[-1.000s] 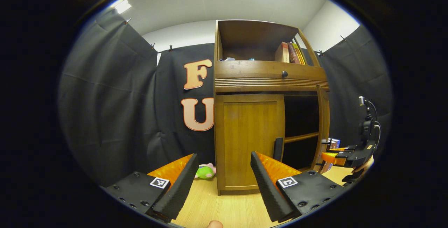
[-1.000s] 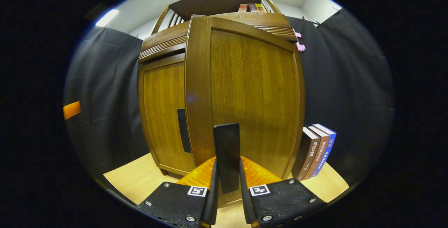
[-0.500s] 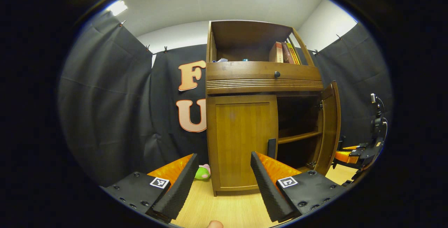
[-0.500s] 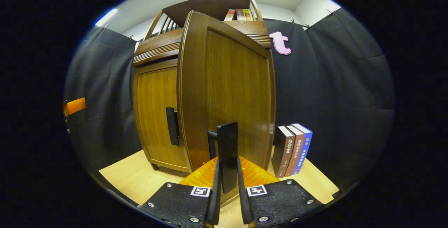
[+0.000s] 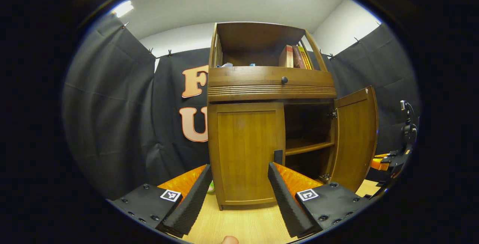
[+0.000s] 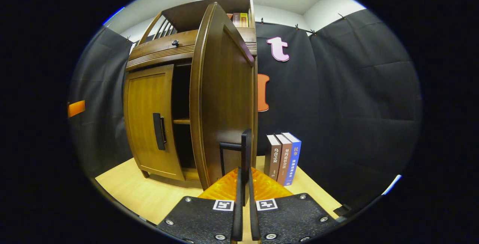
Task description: Open the right door of the double-door shoe cabinet with the right hand, and open the left door with the left hand.
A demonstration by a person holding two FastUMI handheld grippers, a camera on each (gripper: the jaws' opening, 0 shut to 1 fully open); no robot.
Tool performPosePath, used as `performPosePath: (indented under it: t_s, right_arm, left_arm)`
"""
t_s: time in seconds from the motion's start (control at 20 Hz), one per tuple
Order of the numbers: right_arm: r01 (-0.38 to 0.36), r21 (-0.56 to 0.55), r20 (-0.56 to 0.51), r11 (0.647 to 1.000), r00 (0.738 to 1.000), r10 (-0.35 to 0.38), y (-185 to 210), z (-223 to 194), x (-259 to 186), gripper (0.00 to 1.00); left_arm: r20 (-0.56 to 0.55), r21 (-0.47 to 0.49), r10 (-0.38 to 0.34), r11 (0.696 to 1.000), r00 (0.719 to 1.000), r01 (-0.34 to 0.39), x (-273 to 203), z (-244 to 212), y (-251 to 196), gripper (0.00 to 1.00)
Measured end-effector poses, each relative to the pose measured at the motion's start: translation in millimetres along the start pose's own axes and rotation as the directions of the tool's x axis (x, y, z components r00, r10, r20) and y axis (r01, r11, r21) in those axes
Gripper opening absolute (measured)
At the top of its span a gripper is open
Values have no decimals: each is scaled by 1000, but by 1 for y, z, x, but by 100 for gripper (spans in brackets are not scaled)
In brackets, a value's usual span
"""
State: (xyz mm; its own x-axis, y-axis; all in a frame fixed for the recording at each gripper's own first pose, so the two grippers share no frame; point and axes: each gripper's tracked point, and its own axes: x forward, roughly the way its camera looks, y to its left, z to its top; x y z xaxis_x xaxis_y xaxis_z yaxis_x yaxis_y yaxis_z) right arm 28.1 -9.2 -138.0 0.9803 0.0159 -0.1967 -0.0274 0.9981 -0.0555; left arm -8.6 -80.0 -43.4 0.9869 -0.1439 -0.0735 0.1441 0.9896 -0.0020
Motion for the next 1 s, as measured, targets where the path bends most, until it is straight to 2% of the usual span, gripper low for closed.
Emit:
performPosePath:
  t_s: [0.2,0.25,0.3,0.4,0.65,0.9,0.95,1.0]
  right_arm:
    - [24,12,-4,1000,1000,-24,-30,-2,2,5]
    - [33,18,-3,999,999,-33,-39,-2,3,14]
    - [24,37,-2,999,1000,-24,-43,-2,2,4]
    - [3,79,-6,997,1000,-2,-46,-3,1,3]
    - [-36,87,5,996,999,36,-57,-4,1,4]
    - [29,67,35,997,999,-31,-95,-1,-10,5]
    - [19,84,46,996,999,-23,-96,2,-14,22]
    - [14,101,57,995,998,-20,-98,5,-18,6]
  left_arm:
    - [-10,8,-9,1000,1000,9,7,-2,-10,98]
    - [-12,10,-8,1000,1000,9,9,-3,-11,96]
    - [-13,13,-11,1000,1000,11,11,-4,-13,95]
    - [-19,13,-13,1000,1000,13,15,-7,-17,95]
    - [-20,-3,-4,1000,1000,4,29,-12,-24,95]
    - [-44,-6,-4,1000,999,4,52,-28,-41,95]
    - [-48,-10,-12,1000,999,12,56,-31,-47,95]
    - [-50,-10,-20,1000,999,20,61,-34,-53,95]
